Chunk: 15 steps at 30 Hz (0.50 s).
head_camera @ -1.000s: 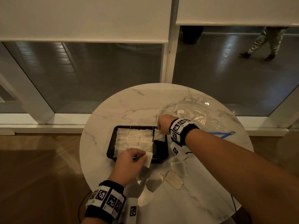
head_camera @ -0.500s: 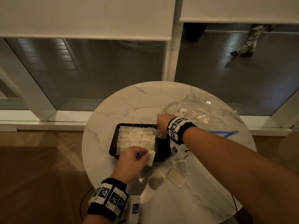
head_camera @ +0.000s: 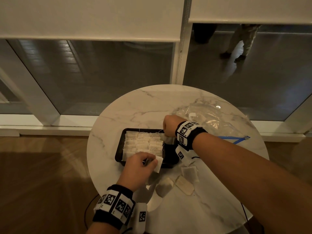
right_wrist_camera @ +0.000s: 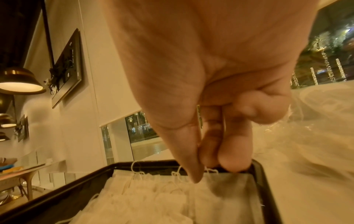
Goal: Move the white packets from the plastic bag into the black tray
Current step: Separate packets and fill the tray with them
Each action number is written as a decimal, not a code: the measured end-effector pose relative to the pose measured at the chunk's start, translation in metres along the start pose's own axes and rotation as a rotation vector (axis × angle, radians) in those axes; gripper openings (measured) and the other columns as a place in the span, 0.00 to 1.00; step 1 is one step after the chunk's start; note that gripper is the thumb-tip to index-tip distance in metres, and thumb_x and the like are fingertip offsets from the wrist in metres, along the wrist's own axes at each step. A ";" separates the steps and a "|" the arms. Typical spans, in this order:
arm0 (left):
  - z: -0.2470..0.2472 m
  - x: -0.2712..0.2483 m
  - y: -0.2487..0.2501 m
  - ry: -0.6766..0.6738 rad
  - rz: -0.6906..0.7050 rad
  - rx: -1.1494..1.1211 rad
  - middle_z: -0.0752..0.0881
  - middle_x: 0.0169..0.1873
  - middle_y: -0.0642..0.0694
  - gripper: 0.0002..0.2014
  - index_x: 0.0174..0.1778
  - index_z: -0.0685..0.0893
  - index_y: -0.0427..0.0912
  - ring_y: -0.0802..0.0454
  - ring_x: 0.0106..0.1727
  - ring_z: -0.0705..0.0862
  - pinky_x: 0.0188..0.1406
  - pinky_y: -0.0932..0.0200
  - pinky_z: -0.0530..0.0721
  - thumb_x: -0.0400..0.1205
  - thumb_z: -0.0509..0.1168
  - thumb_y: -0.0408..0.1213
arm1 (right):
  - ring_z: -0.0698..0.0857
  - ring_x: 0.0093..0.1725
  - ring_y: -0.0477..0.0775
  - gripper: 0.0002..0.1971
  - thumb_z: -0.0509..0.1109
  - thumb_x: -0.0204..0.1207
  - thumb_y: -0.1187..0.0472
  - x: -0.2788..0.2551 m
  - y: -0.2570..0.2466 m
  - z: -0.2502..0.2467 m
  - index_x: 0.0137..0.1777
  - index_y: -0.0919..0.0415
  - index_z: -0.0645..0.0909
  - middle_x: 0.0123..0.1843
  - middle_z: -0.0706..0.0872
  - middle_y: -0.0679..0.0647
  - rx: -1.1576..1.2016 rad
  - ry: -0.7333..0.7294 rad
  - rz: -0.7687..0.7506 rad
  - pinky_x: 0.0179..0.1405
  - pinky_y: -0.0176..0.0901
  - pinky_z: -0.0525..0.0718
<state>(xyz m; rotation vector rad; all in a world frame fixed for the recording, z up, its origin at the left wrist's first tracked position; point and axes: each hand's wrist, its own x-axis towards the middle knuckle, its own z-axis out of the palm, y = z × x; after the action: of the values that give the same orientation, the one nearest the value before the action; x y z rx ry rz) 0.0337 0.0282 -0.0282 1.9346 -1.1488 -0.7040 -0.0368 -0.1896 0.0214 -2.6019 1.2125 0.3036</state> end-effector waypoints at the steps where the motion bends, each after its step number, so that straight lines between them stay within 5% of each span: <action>1: 0.000 0.000 0.000 0.006 0.005 -0.001 0.87 0.55 0.59 0.10 0.58 0.91 0.50 0.70 0.56 0.81 0.58 0.71 0.78 0.82 0.73 0.43 | 0.89 0.43 0.59 0.06 0.75 0.72 0.61 -0.001 0.000 -0.001 0.48 0.58 0.89 0.45 0.91 0.55 0.018 0.004 0.004 0.49 0.55 0.92; 6: -0.001 0.000 0.000 0.027 0.017 -0.059 0.88 0.55 0.59 0.09 0.58 0.91 0.49 0.69 0.58 0.83 0.61 0.66 0.82 0.83 0.72 0.40 | 0.88 0.48 0.53 0.06 0.74 0.77 0.58 -0.015 0.005 -0.009 0.50 0.58 0.91 0.48 0.91 0.52 0.242 0.061 0.005 0.48 0.45 0.88; 11: -0.004 0.000 0.006 0.105 0.050 -0.180 0.90 0.52 0.60 0.09 0.53 0.92 0.53 0.65 0.56 0.87 0.62 0.60 0.87 0.84 0.71 0.34 | 0.87 0.40 0.49 0.05 0.73 0.80 0.54 -0.050 0.005 -0.012 0.49 0.53 0.90 0.41 0.89 0.47 0.565 0.104 -0.101 0.39 0.42 0.87; 13: -0.006 0.000 0.010 0.098 0.050 -0.233 0.91 0.53 0.59 0.11 0.53 0.91 0.54 0.61 0.56 0.88 0.59 0.54 0.89 0.84 0.70 0.32 | 0.90 0.42 0.50 0.07 0.73 0.80 0.51 -0.067 0.005 -0.009 0.50 0.51 0.90 0.42 0.91 0.48 0.633 0.099 -0.151 0.44 0.46 0.91; 15: -0.007 -0.001 0.017 0.106 0.047 -0.333 0.92 0.51 0.54 0.11 0.53 0.91 0.50 0.55 0.54 0.90 0.52 0.49 0.92 0.84 0.70 0.29 | 0.88 0.43 0.43 0.09 0.73 0.80 0.48 -0.085 0.006 -0.005 0.53 0.50 0.90 0.44 0.91 0.45 0.706 0.078 -0.202 0.41 0.38 0.87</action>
<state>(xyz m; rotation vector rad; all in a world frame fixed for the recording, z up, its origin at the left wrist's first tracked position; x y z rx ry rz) 0.0305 0.0263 -0.0105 1.6399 -0.9423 -0.7090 -0.0951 -0.1339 0.0497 -2.0916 0.8544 -0.2338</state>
